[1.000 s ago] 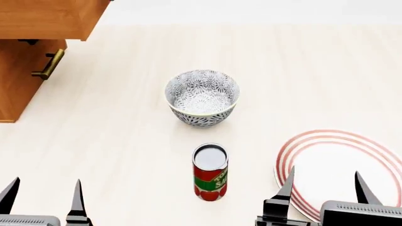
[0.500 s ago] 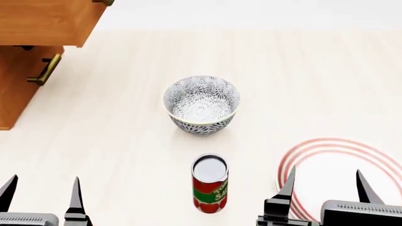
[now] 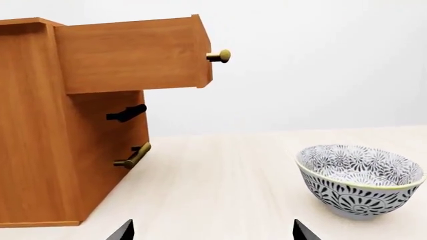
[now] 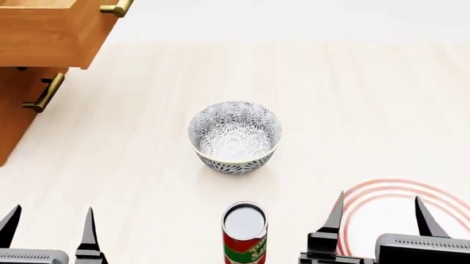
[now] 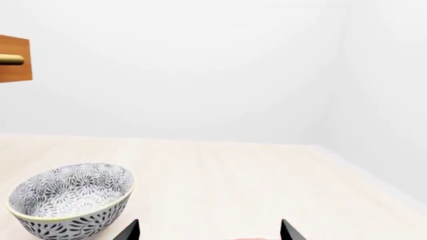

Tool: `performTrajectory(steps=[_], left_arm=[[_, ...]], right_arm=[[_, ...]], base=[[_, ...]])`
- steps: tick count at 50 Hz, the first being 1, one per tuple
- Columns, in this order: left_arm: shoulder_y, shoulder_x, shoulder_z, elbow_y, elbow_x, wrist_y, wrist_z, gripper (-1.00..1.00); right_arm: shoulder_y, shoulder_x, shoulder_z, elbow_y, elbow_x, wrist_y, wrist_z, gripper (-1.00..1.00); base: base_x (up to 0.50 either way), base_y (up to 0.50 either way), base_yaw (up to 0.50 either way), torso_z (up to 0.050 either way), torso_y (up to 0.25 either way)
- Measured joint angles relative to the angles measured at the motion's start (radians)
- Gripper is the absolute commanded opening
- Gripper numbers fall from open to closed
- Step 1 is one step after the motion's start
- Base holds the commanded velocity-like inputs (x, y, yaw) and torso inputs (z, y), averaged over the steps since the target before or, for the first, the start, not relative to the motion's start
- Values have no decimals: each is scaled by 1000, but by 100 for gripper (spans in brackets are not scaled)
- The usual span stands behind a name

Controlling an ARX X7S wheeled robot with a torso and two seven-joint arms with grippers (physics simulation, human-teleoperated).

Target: Put the bowl on the plate.

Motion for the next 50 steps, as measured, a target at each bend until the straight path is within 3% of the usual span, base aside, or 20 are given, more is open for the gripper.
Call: performTrajectory(steps=[50], left_arm=[[8,-22,15,2,-27,8,-23,100]], right_arm=[[1,16,-17,7,27,-4,7,100]], base=[[173,0,0,0,0]])
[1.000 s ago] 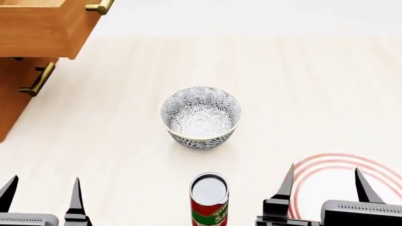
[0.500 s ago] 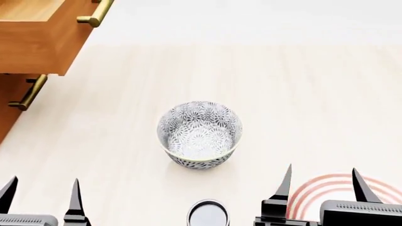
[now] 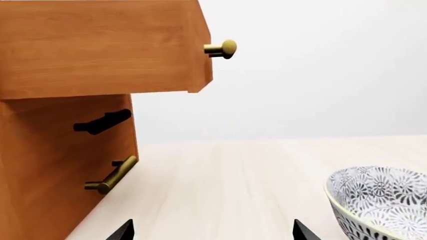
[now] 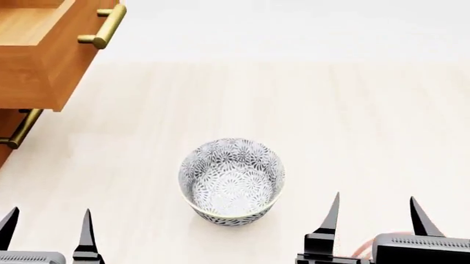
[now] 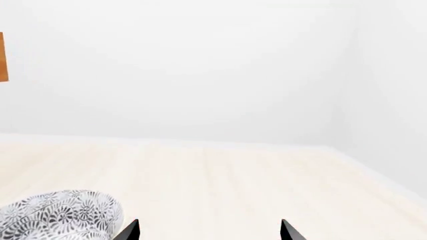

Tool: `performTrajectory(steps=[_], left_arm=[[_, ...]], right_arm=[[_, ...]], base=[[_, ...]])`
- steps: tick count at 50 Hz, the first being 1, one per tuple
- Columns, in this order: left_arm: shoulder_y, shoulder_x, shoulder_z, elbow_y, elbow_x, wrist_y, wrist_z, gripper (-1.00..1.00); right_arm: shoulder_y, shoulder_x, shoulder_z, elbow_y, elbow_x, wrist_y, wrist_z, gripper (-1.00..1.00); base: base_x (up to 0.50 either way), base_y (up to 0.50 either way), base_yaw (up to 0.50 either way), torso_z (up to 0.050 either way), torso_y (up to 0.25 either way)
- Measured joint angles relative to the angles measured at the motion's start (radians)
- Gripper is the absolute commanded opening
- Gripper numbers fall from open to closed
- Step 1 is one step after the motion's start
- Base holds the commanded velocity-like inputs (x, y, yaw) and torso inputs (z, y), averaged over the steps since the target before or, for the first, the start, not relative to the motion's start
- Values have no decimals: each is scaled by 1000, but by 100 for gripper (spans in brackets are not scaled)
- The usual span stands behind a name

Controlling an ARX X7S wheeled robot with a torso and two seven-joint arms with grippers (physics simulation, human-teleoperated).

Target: Put the bowl on the plate.

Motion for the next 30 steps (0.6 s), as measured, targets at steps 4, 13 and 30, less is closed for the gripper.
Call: performTrajectory(steps=[4,13,30], left_arm=[[0,-1,2,2,-1,-1,-2,100],[0,-5,5,5,-4,-2,-7,100],[6,-15,5,10,-11,0,-18,100]], right_arm=[[-1,0,1,1,2,0,3,100],[2,-1,4,3,10,10,11,100],[81,22,2,-36,74,133,-2,100]], base=[[177,0,0,0,0],[59,0,0,0,0],[0,0,0,0,0]])
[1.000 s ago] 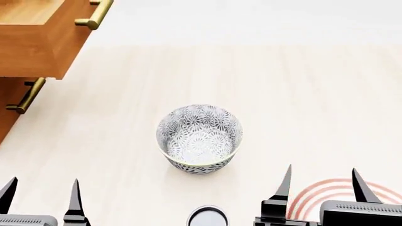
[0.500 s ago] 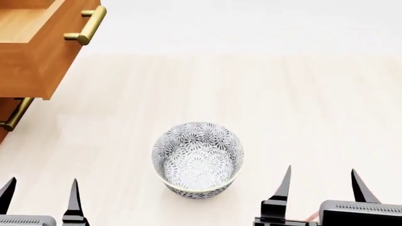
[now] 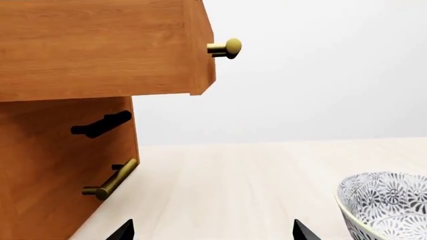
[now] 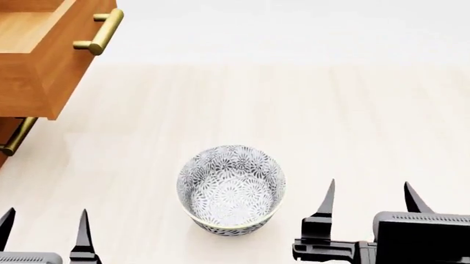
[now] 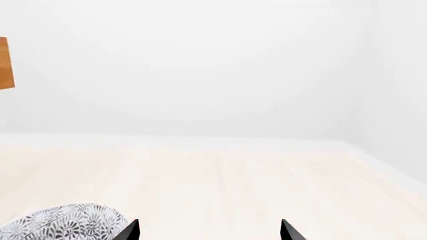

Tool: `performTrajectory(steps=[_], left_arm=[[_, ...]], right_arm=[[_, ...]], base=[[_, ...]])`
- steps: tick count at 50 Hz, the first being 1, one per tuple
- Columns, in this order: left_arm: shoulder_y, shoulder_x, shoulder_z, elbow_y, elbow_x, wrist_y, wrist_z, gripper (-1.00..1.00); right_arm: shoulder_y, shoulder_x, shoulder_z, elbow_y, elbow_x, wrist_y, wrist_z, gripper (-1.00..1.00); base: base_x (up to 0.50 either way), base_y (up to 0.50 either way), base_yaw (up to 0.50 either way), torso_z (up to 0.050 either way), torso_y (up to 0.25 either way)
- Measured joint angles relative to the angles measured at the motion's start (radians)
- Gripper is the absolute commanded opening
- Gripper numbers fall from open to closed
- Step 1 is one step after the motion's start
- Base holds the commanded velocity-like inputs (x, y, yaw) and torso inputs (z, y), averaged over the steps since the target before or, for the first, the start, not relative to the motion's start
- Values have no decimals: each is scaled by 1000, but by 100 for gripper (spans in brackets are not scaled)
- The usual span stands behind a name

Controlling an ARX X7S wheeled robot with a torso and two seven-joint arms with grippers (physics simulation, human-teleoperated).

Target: Put the bowl on the plate.

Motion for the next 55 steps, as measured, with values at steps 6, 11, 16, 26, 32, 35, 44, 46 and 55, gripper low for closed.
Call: performTrajectory(steps=[6,11,16,26,32,35,44,46,55], left_arm=[[3,-4,0,5,-2,1,-4,100],[5,-6,1,10,-5,0,-8,100],[7,-10,2,16,-6,-1,-11,100],[11,-15,6,33,-9,-8,-18,100],[14,-17,9,38,-10,-8,-22,100],[15,-18,10,38,-11,-7,-24,100],[18,-22,11,41,-14,-4,-29,100],[18,-23,11,43,-14,-4,-30,100],[21,-27,11,49,-16,-6,-38,100]], right_arm=[[59,17,-9,-23,26,78,-7,100],[114,33,-22,-40,46,151,-11,100],[185,45,-35,-53,72,237,-18,100],[358,61,-72,-45,128,426,-33,100],[460,67,-110,-22,147,513,-45,100],[511,69,-131,-6,153,547,-53,100],[657,71,-197,67,168,614,-93,100],[689,71,-214,87,171,624,-105,100],[830,65,-283,174,191,668,-172,100]], base=[[0,0,0,0,0],[0,0,0,0,0],[0,0,0,0,0],[0,0,0,0,0],[0,0,0,0,0],[0,0,0,0,0],[0,0,0,0,0],[0,0,0,0,0],[0,0,0,0,0]])
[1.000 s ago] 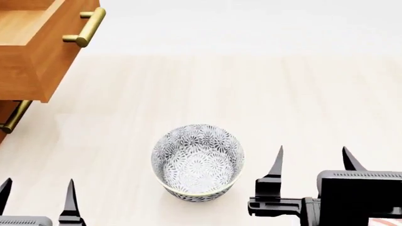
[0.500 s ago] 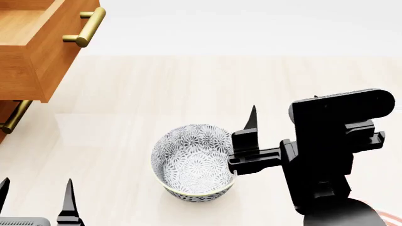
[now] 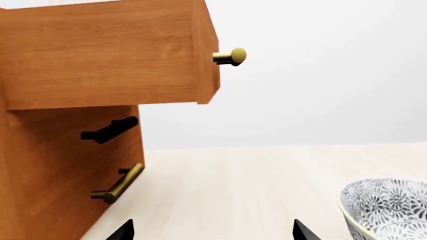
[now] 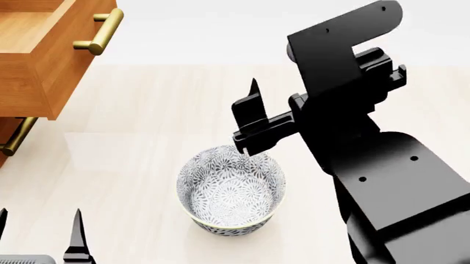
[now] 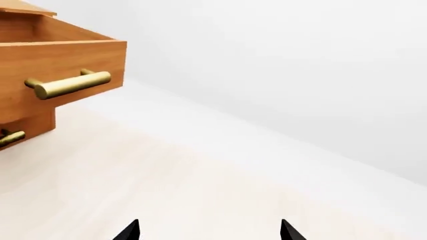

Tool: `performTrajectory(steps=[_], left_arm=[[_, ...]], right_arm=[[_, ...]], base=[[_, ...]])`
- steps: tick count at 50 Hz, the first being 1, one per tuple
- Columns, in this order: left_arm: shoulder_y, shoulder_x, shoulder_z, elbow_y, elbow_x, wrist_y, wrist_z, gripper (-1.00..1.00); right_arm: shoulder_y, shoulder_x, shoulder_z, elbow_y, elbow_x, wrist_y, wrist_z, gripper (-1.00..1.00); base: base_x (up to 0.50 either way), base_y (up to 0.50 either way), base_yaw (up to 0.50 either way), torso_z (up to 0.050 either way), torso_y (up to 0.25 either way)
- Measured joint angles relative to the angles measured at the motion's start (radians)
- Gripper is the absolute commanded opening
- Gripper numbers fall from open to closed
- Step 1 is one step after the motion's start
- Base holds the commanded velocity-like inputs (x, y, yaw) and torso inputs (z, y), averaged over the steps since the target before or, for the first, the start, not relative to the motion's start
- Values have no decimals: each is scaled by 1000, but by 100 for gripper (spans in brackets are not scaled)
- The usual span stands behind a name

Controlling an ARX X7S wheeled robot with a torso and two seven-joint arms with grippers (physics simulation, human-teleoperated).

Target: Put the bowl on the plate.

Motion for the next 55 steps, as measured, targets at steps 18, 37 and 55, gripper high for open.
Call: performTrajectory(steps=[18,37,55], left_arm=[[4,-12,0,21,0,-9,-15,100],[2,-23,3,44,-2,-24,-28,100],[0,-30,4,51,-6,-27,-37,100]], right_arm=[[180,-42,-116,192,46,21,-149,100],[275,-76,-265,372,39,-23,-280,100],[325,-116,-386,546,10,-78,-369,100]], base=[[0,0,0,0,0],[0,0,0,0,0],[0,0,0,0,0]])
